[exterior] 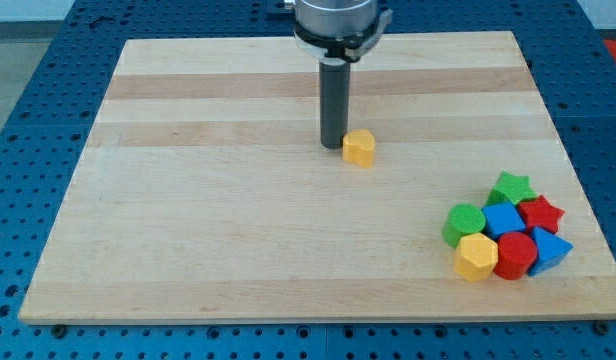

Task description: Slide the yellow heart to the left side of the green star

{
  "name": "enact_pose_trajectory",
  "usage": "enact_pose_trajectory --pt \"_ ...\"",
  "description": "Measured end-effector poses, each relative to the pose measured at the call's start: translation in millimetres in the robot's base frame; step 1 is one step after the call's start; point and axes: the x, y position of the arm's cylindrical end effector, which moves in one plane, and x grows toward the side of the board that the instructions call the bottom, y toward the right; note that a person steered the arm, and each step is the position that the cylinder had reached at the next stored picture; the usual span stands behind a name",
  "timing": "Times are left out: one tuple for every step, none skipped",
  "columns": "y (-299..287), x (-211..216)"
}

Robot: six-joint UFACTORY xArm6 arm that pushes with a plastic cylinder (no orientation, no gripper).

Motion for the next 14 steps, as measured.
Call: enact_pose_trajectory --pt "28 17" --pt "58 32" --pt "64 36" --pt "51 24" --pt "51 6" --pt "56 6" --pt "61 22" --pt "70 40" --pt "75 48" --pt "65 45" --pt "63 40" --pt "75 40" --pt "91 40" --pt "97 40"
